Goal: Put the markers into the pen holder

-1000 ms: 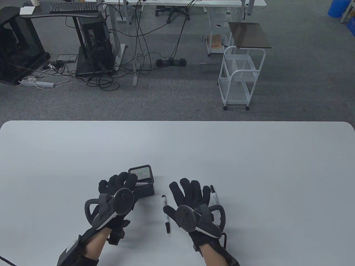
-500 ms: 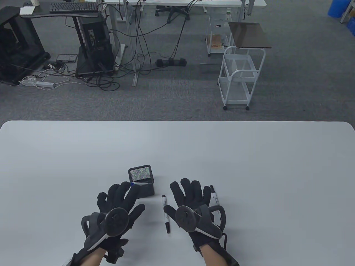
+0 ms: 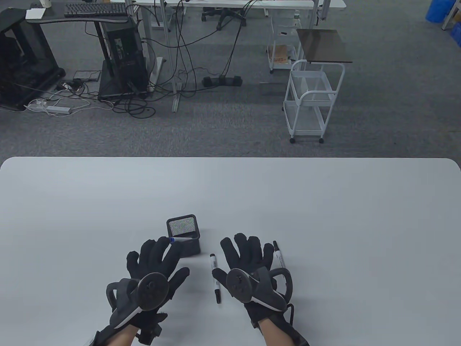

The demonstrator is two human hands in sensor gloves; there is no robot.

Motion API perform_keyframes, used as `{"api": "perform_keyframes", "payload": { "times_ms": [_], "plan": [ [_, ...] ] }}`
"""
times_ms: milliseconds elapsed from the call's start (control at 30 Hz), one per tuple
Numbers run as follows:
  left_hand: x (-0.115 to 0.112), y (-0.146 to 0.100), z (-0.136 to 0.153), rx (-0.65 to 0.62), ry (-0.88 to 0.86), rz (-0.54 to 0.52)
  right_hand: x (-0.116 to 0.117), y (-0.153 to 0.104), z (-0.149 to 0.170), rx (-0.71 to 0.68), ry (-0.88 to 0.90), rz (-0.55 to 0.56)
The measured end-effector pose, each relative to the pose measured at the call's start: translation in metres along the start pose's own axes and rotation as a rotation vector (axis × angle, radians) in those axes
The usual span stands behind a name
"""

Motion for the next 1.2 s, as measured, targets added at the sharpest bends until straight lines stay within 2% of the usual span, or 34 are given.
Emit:
{"api": "perform_keyframes", "payload": {
  "times_ms": [200,333,533,700,933,1200],
  "plan": [
    [0.002,0.001,0.005,0.018,-0.011,-0.002,0.001,0.001,-0.007,0.005,0.030,-0.007],
    [0.005,0.001,0.007,0.023,-0.021,-0.008,0.006,0.003,-0.018,0.013,0.055,-0.058],
    [0.009,0.001,0.007,0.020,-0.029,-0.016,0.033,0.004,-0.041,0.059,-0.023,-0.243],
    [0.014,-0.002,0.007,0.016,-0.050,-0.033,0.058,0.006,-0.049,0.137,-0.062,-0.321],
    [0.016,-0.003,0.009,0.021,-0.067,-0.029,0.083,0.005,-0.045,0.280,-0.108,-0.366],
    [0.017,-0.003,0.010,0.032,-0.072,-0.030,0.091,0.010,-0.049,0.363,-0.087,-0.350]
  ]
}}
Point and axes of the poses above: the tracker on the back of each hand, its own z axis roughly to the little-finger side, its own y axis roughly from the wrist to the fingertips, x = y × z, the point moved 3 cm from there along y, roughly from the wrist to the fingertips, and after that the axes turned 3 degrees about z, right-handed, at the moved point
